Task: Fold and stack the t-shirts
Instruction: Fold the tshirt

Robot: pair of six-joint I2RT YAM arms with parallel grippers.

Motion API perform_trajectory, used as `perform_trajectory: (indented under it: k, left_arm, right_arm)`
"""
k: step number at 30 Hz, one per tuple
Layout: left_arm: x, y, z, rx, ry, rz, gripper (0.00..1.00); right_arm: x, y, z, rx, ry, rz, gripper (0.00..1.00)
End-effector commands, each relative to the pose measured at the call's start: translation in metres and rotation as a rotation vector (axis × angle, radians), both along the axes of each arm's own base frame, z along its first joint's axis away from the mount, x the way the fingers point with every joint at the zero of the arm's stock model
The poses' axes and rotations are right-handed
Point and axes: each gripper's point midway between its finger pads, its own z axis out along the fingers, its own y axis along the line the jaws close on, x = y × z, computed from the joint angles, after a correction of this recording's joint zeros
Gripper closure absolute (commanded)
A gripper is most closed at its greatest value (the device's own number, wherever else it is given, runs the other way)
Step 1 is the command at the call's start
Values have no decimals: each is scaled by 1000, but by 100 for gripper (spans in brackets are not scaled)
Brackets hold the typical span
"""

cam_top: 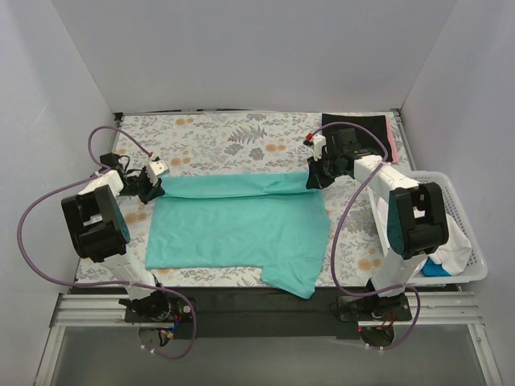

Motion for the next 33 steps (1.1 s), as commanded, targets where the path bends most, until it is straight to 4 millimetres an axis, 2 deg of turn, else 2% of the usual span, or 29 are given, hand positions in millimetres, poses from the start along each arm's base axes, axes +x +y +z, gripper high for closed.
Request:
perform_trajectory:
  k: [1, 9, 15, 16, 17, 18, 19, 20, 22, 23, 24, 25, 26, 27, 28, 29, 30, 31, 33]
  left_arm:
    - [4, 6, 26, 57, -78, -28, 100]
    - [-5, 11, -2, 88, -10, -44, 100]
    - [-7, 13, -10, 97, 5, -46, 100]
    - [-8, 12, -11, 95, 11, -45, 97]
    - [-7, 12, -9, 92, 13, -43, 83]
    - [-6, 10, -5, 76, 11, -42, 80]
    - [-6, 8, -1, 60, 13, -43, 77]
    - [-5, 5, 11, 40, 18, -48, 75]
    - [-3, -10, 33, -33, 6, -70, 67]
    - [-5, -19, 45, -61, 14, -73, 64]
    - [1, -25, 58, -80, 13, -55, 62]
    - [3, -45, 65, -94, 23, -78, 60]
    - [10, -53, 72, -94, 2, -77, 60]
    - [13, -67, 83, -136, 36, -24, 59]
    - [14, -92, 89, -155, 43, -51, 59]
    - [22, -106, 95, -168, 30, -56, 58]
    - [22, -120, 96, -192, 60, -50, 58]
    - [18, -153, 98, -224, 119, -67, 55]
    - [16, -184, 97, -244, 170, -83, 55]
  right_arm:
    - [1, -1, 18, -7, -50, 26, 99]
    - [-22, -3, -13, -21, 45, 39, 99]
    - [-27, -2, -20, -21, 70, 43, 99]
    - [-30, -2, -22, -22, 77, 51, 99]
    - [-30, -1, -24, -19, 84, 61, 99]
    - [-33, 0, -25, -20, 95, 71, 98]
    - [-35, -1, -24, -23, 113, 77, 93]
    - [-37, 0, -23, -20, 115, 95, 83]
    - [-39, 0, -20, -19, 122, 113, 73]
    - [-42, 0, -17, -19, 135, 118, 64]
    - [-42, 1, -13, -15, 128, 127, 60]
    - [-43, 0, -12, -16, 131, 131, 57]
    - [-45, -1, -10, -17, 138, 131, 55]
    - [-45, -2, -8, -21, 135, 127, 55]
    - [-44, -3, -7, -23, 137, 121, 55]
    - [-42, -7, -6, -21, 140, 105, 55]
    - [-39, -9, -2, -15, 142, 93, 55]
    - [-37, -11, -1, -3, 158, 67, 55]
    - [-27, -16, 6, 44, 173, 24, 57]
